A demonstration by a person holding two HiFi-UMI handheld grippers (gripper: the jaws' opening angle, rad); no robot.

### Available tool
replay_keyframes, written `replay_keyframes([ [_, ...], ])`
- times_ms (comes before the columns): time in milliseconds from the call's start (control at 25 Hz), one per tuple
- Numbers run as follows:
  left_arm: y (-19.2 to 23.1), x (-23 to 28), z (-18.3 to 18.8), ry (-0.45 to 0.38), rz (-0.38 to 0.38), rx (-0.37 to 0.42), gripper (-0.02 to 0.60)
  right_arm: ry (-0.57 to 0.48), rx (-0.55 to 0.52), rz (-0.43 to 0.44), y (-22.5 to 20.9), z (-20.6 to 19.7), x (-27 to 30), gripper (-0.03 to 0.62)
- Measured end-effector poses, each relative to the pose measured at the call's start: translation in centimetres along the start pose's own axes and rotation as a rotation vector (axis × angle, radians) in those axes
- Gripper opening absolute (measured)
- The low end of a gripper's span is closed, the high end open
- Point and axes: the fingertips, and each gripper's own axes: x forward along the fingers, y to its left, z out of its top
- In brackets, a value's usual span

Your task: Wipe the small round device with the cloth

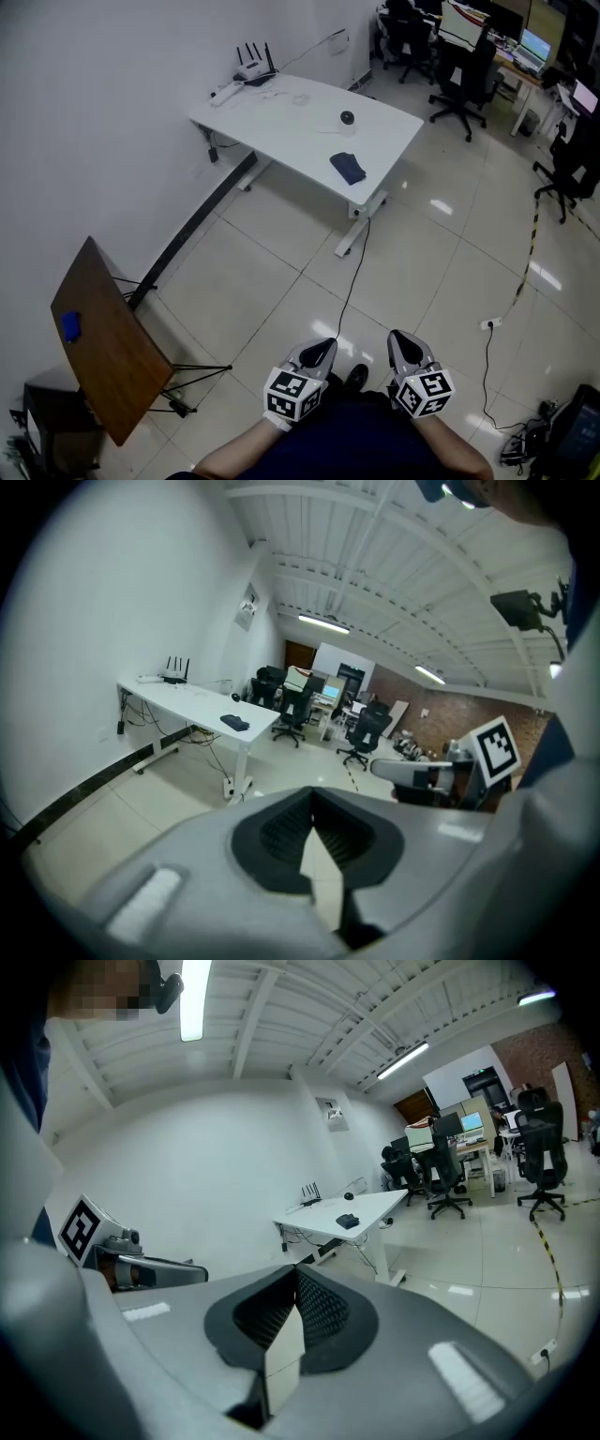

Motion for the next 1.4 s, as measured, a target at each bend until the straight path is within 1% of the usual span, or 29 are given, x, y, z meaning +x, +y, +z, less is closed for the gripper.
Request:
replay_keyframes([
  [160, 0.1, 0.8, 1.1, -0.016, 0.021, -0.003, 0.003, 0.006, 0.002, 0.013, -1.0, 0.6, 0.8, 0.011],
  [480, 1.7, 2.5, 2.5, -0.005, 0.044, -0.008, 0.003, 0.021, 0.016, 0.027, -2.2, 1.4, 3.4, 0.011],
  [720, 3.9, 5.6, 4.3, 0.005, 0.020, -0.003, 0.003, 0.012, 0.014, -0.006, -4.4, 3.3, 6.6, 0.011],
  [840, 6.2, 7.4, 6.0, -0.005, 0.010, -0.007, 0.003, 0.008, 0.018, -0.027, -5.3, 4.5, 9.1, 0.011],
  [1040, 10.2, 9.5, 8.9, -0.012, -0.021, -0.016, 0.003, 0.021, 0.015, -0.047, -5.3, 6.1, 14.0, 0.011],
  [1240, 15.4, 11.1, 11.3, 0.006, -0.043, -0.034, 0.003, 0.036, 0.009, -0.079, -4.9, 7.7, 19.1, 0.011],
  [1400, 18.8, 12.2, 13.2, 0.010, -0.081, -0.040, 0.003, 0.044, 0.010, -0.105, -4.3, 8.8, 22.9, 0.011],
])
